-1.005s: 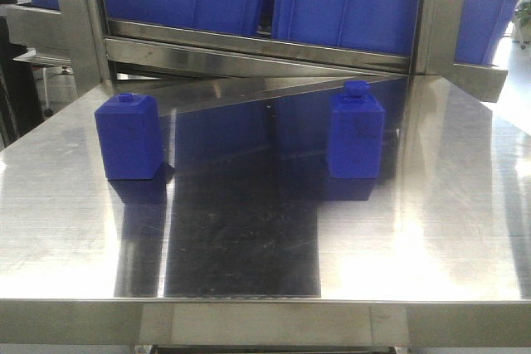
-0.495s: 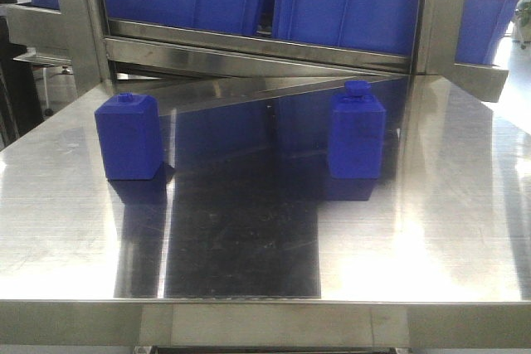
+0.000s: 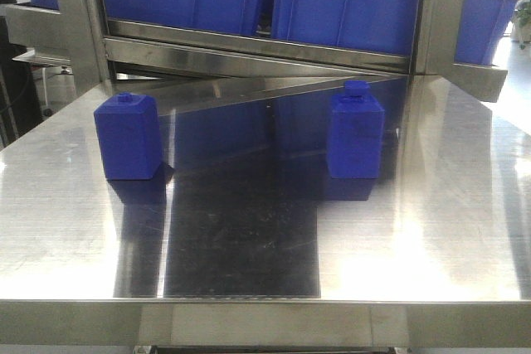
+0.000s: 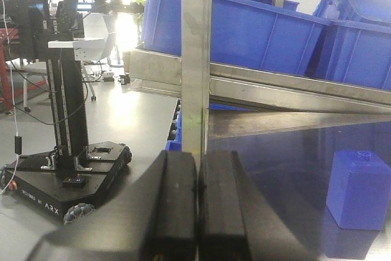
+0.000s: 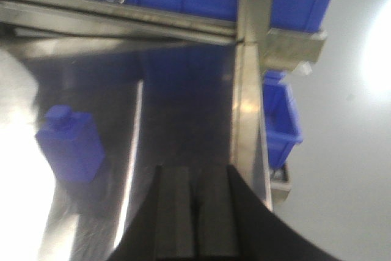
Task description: Pick and sort blue part to right shelf
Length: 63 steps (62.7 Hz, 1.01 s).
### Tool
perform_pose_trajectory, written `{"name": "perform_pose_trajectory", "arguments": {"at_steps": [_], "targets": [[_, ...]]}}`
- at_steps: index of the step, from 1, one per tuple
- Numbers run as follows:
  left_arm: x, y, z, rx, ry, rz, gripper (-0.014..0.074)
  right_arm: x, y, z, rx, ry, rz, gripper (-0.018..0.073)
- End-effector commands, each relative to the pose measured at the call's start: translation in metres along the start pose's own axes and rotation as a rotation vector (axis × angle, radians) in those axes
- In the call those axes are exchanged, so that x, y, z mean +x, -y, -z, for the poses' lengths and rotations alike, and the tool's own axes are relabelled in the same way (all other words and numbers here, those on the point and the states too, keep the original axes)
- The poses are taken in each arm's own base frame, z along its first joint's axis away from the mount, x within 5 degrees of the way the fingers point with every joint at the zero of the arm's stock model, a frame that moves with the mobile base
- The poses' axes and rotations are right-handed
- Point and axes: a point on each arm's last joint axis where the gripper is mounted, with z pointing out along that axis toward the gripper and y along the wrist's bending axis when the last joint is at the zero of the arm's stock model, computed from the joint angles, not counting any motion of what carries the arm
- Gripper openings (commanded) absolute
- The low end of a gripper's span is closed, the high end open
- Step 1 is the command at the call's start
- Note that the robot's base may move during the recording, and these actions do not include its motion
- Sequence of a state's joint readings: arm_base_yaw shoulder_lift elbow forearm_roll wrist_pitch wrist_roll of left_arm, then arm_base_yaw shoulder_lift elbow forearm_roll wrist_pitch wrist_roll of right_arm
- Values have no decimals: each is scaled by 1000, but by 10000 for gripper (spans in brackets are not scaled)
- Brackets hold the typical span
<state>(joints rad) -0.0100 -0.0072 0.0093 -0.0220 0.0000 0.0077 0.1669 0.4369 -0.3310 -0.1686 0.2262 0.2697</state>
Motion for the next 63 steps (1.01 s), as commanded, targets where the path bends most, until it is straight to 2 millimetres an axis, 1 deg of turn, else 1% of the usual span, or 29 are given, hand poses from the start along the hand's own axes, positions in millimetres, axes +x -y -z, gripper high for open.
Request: {"name": "perform_pose_trajectory", "arguments": {"at_steps": [1,9,13,17,23,26,31,35,40,46,47,48,49,55,58,63], "targets": [[-3,0,2,-2,93,0,124,-23,-6,-13,-24,-8,-23,55],[-3,0,2,-2,93,0,124,-27,-9,-39,3,-159,15,59],[-3,0,2,-2,93,0,124,-32,-11,-49,11,-193,25,64],[-3,0,2,-2,93,0,124,-37,-13,-61,15,-237,36,116],[-3,0,2,-2,93,0,124,-46,-19,-77,18,-292,48,278],[-3,0,2,-2,93,0,124,-49,-22,-85,19,-332,56,410],[-3,0,2,-2,93,0,124,-52,-29,-99,23,-409,69,562],[-3,0,2,-2,93,0,124,-57,-35,-108,36,-464,47,629],[-3,0,2,-2,93,0,124,-60,-43,-120,59,-574,7,610],[-3,0,2,-2,93,0,124,-70,-55,-136,73,-672,-27,601],[-3,0,2,-2,93,0,124,-74,-57,-139,72,-675,-31,601],[-3,0,2,-2,93,0,124,-74,-60,-142,75,-701,-33,601],[-3,0,2,-2,93,0,124,-78,-62,-144,73,-705,-38,601],[-3,0,2,-2,93,0,124,-84,-74,-160,73,-780,-54,601],[-3,0,2,-2,93,0,124,-92,-81,-168,68,-800,-66,601],[-3,0,2,-2,93,0,124,-96,-92,-183,60,-844,-81,601]]}}
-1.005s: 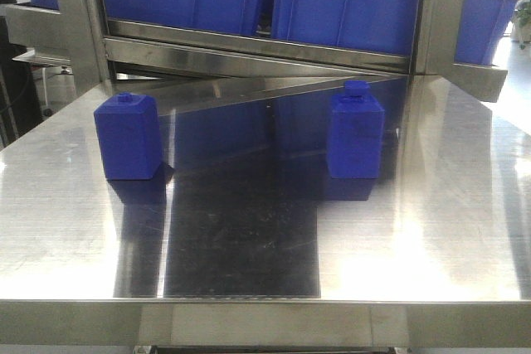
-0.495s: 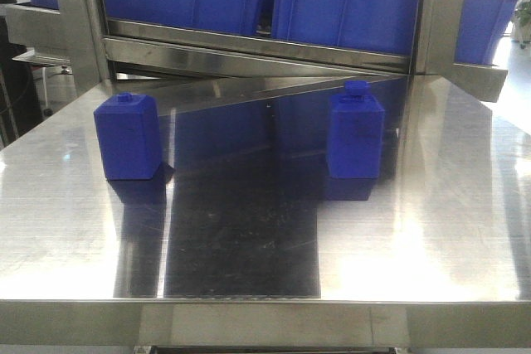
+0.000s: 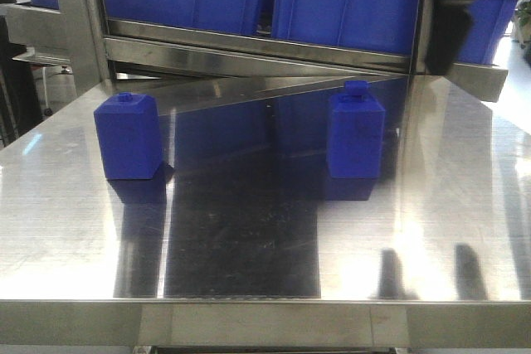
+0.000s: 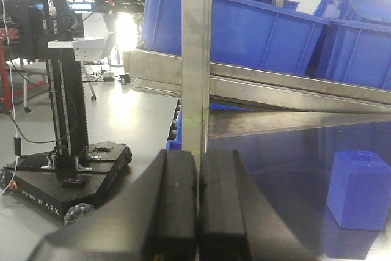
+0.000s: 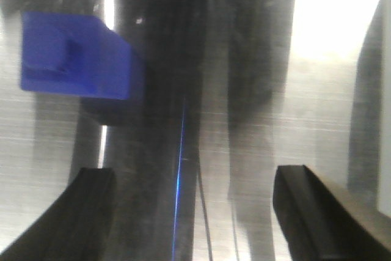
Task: Pick and sort blue part to right shelf
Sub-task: 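Lower the open right gripper around the blue block nearer the right arm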
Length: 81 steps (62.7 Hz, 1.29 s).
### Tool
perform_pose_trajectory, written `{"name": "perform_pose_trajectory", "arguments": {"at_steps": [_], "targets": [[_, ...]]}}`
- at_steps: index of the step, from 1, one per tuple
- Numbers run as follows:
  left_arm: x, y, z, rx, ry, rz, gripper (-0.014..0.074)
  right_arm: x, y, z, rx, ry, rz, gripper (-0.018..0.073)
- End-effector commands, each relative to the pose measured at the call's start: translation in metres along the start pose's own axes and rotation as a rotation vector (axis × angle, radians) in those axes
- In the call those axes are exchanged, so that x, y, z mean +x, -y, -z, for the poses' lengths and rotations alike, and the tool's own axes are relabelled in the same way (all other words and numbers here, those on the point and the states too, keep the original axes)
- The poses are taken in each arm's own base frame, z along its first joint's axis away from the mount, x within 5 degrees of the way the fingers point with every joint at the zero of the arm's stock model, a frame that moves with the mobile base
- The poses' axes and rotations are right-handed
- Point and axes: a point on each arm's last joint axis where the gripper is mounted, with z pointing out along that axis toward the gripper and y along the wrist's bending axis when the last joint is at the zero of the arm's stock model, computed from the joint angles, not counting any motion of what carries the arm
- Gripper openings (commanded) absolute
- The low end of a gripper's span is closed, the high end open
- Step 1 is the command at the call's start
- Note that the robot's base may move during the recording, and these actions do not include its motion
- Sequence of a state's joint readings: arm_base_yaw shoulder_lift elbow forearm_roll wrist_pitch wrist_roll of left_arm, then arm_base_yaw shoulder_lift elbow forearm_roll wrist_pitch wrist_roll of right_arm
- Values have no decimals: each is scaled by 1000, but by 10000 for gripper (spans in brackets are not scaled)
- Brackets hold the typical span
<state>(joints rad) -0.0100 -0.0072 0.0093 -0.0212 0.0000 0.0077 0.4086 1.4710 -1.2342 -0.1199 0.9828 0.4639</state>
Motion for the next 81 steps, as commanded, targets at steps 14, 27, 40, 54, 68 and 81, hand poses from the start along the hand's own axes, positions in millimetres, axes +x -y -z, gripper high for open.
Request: {"name": "perform_pose_trajectory", "arguments": {"at_steps": [14,27,40,54,68,81], "targets": [[-3,0,2,-2,93,1,124,-50,-46,-5,-72,-40,-27,601],[-3,0,2,-2,93,1,124,-64,-69,-20,-68,-74,-21,601],[-3,0,2,-2,93,1,124,-64,-74,-39,-43,-121,-14,601],[-3,0,2,-2,93,1,124,-64,-75,-46,-38,-127,-13,601],[-3,0,2,-2,93,1,124,-65,-75,-67,-19,-157,-23,601],[-3,0,2,-2,93,1,124,-67,-71,-78,-4,-164,-51,601]]}}
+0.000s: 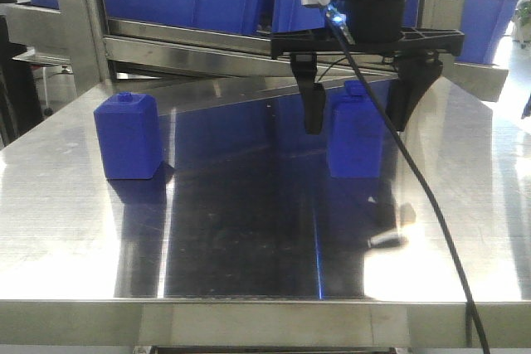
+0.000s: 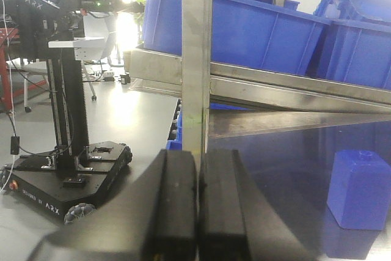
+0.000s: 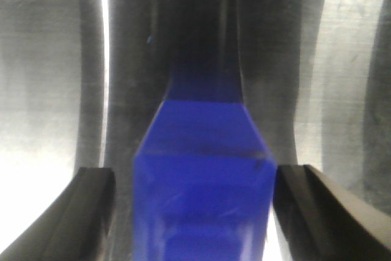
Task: Pick and sort blue part to right shelf
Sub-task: 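Lower the open right gripper around the blue block nearer the right arm, then close the right gripper on the blue block and lift it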
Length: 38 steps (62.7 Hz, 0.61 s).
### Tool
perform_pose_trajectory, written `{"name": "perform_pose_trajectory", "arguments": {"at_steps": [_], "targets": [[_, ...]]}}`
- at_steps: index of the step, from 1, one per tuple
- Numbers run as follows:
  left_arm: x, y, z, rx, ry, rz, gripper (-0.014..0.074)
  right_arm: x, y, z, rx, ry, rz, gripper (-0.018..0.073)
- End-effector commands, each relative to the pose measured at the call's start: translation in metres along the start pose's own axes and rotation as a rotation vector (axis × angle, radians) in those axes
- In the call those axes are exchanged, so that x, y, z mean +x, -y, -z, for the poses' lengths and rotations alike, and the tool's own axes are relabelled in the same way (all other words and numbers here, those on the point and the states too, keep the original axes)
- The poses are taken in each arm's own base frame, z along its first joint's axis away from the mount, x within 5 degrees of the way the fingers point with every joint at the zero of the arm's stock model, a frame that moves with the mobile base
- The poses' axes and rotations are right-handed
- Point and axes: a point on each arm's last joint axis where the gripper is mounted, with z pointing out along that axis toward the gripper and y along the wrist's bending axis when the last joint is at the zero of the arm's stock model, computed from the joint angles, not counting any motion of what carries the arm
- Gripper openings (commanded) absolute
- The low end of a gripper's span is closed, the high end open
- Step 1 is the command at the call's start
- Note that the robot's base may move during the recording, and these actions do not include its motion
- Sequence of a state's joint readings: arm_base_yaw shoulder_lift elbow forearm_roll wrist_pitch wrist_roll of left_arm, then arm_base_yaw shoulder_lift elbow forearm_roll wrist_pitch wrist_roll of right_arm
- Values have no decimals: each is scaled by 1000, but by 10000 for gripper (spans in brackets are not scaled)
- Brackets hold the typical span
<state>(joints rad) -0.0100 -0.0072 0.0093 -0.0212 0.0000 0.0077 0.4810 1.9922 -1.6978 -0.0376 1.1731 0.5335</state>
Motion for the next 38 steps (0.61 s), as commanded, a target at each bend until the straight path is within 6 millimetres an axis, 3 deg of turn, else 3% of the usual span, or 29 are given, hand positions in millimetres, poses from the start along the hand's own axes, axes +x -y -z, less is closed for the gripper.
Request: {"name": "perform_pose_trajectory", "arguments": {"at_steps": [1,16,33,38], "targets": [[-3,0,2,-2,93,1,124,-6,3,28,-37,92,-13,601],[-3,0,2,-2,93,1,124,-8,1,12,-18,60,-9,601],[-3,0,2,-2,93,1,124,-8,1,11,-18,59,2,599],[-3,0,2,-2,93,1,124,-8,1,11,-19,60,2,559]]}}
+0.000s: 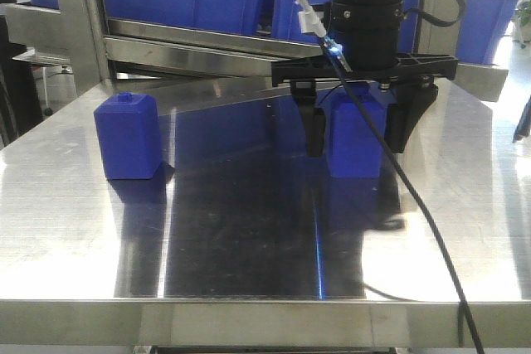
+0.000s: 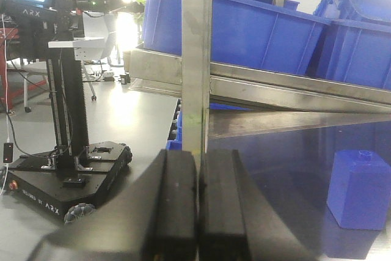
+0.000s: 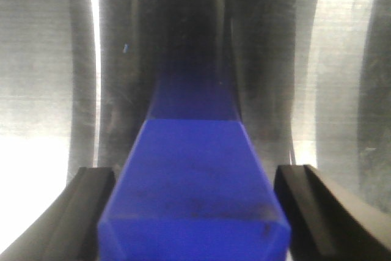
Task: Pick and sort blue part to right shelf
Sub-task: 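Close the right gripper on the blue block and lift it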
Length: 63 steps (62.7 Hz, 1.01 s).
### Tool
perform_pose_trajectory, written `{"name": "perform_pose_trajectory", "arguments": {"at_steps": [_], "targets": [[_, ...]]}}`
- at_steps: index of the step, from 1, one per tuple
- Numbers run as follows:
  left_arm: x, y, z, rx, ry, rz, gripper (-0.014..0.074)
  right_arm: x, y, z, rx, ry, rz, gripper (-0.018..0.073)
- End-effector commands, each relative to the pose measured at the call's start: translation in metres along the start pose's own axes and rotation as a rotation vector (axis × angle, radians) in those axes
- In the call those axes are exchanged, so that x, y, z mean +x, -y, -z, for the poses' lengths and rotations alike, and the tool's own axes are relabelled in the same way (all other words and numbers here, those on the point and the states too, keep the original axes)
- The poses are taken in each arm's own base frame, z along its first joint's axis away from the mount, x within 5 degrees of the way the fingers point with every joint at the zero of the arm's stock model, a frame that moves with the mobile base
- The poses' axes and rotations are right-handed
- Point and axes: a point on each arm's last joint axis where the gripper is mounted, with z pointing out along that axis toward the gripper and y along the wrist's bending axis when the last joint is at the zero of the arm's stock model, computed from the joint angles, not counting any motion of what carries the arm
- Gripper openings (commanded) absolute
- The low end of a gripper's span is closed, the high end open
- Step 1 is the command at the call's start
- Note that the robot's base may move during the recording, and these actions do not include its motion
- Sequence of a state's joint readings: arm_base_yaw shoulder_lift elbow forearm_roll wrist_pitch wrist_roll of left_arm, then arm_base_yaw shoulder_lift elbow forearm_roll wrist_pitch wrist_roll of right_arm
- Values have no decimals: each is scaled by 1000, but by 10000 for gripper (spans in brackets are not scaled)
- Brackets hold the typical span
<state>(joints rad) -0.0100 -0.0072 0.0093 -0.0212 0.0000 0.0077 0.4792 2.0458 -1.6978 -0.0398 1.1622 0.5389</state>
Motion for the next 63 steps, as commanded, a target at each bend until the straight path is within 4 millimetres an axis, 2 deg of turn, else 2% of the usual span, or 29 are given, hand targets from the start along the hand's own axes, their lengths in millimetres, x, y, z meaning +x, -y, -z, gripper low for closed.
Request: {"name": "perform_pose_trajectory", "arguments": {"at_steps": [1,8,16,27,38,44,50,63], "targets": [[-3,0,2,-2,93,1,124,-5,3,35,-42,96,6,547],[-3,0,2,-2,93,1,124,-5,3,35,-44,97,6,466],[-3,0,2,-2,93,1,124,-4,3,36,-51,95,3,454],[-3,0,2,-2,93,1,124,-4,5,56,-84,162,33,454],[-3,0,2,-2,93,1,124,0,15,78,-107,260,186,454],[-3,0,2,-2,93,1,124,7,28,87,-116,323,231,454],[-3,0,2,-2,93,1,124,17,45,88,-124,353,225,454],[-3,0,2,-2,93,1,124,42,98,94,-151,487,165,454]]}}
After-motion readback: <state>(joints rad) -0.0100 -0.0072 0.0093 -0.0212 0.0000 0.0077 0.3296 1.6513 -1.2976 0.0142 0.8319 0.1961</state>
